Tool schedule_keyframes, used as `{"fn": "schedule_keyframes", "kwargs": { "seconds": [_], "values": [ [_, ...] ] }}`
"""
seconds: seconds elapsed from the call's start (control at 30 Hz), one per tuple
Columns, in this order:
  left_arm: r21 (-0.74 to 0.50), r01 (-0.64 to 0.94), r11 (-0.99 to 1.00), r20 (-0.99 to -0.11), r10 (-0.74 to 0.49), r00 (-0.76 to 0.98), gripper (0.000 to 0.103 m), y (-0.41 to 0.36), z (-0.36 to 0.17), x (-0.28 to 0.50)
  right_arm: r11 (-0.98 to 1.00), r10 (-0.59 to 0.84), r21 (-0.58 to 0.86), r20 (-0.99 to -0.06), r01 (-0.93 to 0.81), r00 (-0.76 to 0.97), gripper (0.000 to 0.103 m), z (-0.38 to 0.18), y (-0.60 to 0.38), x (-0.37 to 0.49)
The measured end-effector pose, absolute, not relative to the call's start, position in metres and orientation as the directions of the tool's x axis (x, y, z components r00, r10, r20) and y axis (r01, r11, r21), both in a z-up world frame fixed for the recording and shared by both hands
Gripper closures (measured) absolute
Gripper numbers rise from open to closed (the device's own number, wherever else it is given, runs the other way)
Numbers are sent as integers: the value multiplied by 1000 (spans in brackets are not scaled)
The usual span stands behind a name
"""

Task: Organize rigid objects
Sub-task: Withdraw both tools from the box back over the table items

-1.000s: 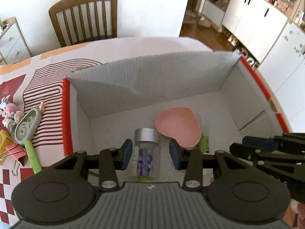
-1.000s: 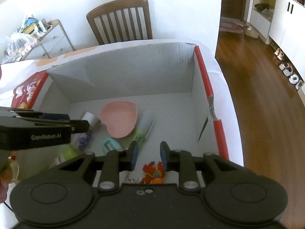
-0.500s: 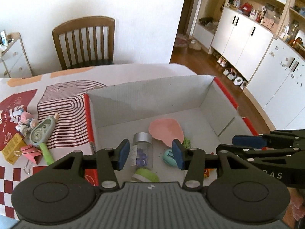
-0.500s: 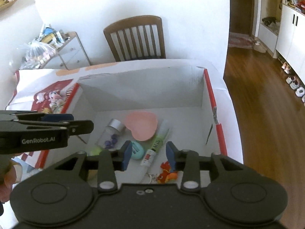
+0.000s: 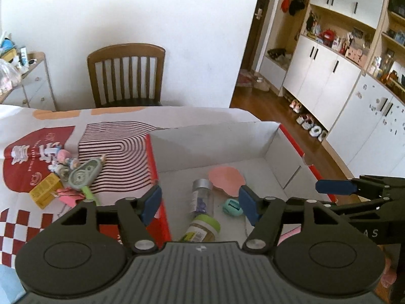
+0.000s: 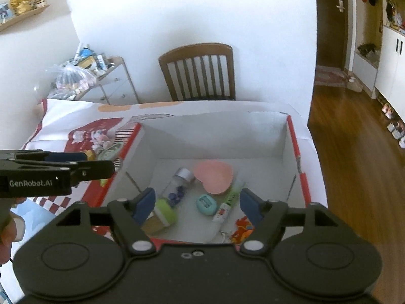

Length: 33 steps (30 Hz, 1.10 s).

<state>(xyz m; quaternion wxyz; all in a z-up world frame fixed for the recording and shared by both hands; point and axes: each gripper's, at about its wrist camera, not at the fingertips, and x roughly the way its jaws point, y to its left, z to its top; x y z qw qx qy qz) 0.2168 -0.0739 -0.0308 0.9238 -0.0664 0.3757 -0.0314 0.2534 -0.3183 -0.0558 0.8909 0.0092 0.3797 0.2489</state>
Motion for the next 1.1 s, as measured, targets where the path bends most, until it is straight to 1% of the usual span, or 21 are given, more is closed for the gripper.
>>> {"fn": "schedule_keyframes", "kwargs": {
  "seconds": [0.07,0.13,0.17,0.2,0.27,0.47,0.53,0.77,0.83,0.87,0.9,1.1],
  "values": [
    [-142,6,990,-681,-103,725,34,-68,-28,211,872,457,199,-661,-448,596,22,-52,-313,246],
    [-142,2,990,-671,-98,735,28,-62,-27,203,869,459,191,-651,-456,604,19,-50,-308,239],
    [-145,4,989,-668,-101,738,24,-58,-27,199,869,462,190,-646,-458,608,16,-48,-307,236],
    [-148,9,989,-662,-106,742,23,-53,-26,195,868,465,192,-642,-459,610,15,-47,-304,233],
    [-147,14,989,-659,-108,744,22,-47,-25,191,868,467,193,-632,-458,618,11,-44,-299,227],
    [-153,19,988,-648,-115,753,21,-18,-24,178,869,472,196,-600,-454,646,2,-36,-276,210],
    [-154,23,988,-644,-118,756,19,-8,-23,173,868,477,200,-588,-454,653,1,-34,-267,205],
    [-156,44,987,-640,-136,756,18,36,-25,161,865,481,187,-571,-465,665,0,-30,-224,191],
    [-158,52,986,-639,-142,756,11,49,-26,159,865,480,184,-575,-466,663,0,-31,-211,190],
    [-159,53,986,-639,-144,756,5,57,-27,158,866,479,185,-578,-465,661,0,-32,-204,190],
    [-163,54,985,-637,-146,756,3,64,-28,157,866,477,185,-580,-464,660,0,-33,-198,190],
    [-161,64,985,-621,-151,769,3,107,-38,156,868,468,172,-595,-465,654,0,-40,-159,190]
  ]
}}
